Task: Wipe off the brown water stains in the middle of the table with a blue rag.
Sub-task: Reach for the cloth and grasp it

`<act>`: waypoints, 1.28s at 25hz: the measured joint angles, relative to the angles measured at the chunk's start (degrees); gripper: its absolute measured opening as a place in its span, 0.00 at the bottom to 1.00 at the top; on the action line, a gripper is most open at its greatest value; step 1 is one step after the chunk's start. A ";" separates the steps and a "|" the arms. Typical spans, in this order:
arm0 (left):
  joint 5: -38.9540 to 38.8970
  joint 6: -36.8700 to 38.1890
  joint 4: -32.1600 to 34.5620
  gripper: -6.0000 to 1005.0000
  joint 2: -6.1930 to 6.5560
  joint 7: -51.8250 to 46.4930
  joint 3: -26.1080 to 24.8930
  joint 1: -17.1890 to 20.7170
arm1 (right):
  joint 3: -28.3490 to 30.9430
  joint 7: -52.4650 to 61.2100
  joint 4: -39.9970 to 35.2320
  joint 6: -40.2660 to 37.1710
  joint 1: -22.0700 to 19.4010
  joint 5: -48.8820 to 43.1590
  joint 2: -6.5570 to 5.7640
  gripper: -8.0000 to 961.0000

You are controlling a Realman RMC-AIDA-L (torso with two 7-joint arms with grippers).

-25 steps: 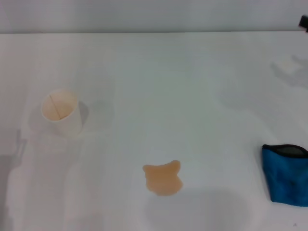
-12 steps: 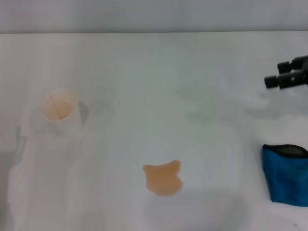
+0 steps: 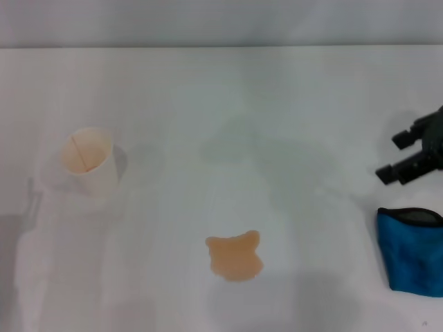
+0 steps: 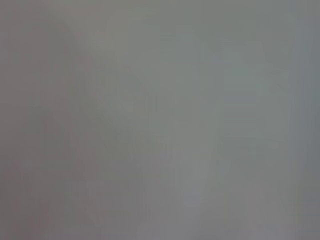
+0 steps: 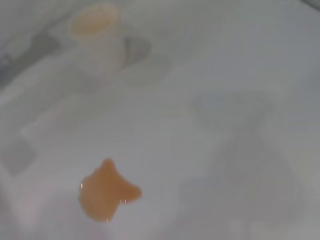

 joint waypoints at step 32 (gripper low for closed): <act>-1.04 0.38 -0.03 0.87 0.07 0.01 -0.18 -2.79 | -22.33 5.67 -0.75 1.57 -3.17 -25.68 5.76 0.89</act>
